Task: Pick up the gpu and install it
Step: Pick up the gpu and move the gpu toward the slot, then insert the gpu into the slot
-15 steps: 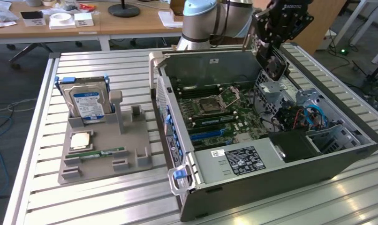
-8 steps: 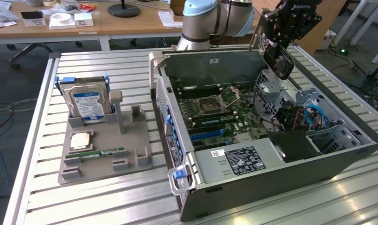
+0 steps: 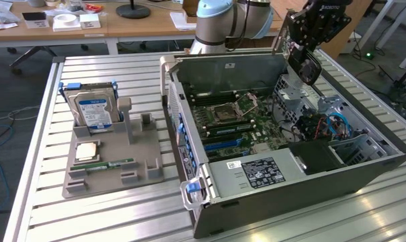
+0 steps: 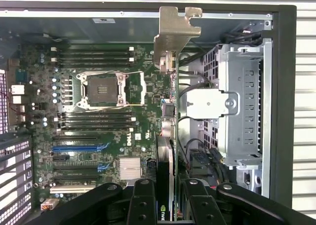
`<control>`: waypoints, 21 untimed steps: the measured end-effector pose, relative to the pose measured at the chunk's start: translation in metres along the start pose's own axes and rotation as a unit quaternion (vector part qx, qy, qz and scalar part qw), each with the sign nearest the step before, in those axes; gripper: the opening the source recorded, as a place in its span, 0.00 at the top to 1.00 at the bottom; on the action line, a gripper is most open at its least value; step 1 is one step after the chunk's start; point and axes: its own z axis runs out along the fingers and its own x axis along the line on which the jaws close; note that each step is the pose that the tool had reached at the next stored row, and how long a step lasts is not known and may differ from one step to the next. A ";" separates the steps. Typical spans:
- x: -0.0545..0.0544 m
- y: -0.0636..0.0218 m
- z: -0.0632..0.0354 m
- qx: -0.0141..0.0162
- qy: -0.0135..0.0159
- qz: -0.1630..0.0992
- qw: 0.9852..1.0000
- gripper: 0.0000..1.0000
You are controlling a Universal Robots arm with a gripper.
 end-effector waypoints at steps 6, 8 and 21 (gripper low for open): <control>0.000 0.0000 0.0000 0.000 0.000 0.000 1.000 0.74; 0.000 0.0000 0.0000 0.000 0.000 0.000 1.000 0.74; 0.000 -0.0001 0.0001 0.000 0.001 -0.034 0.999 0.74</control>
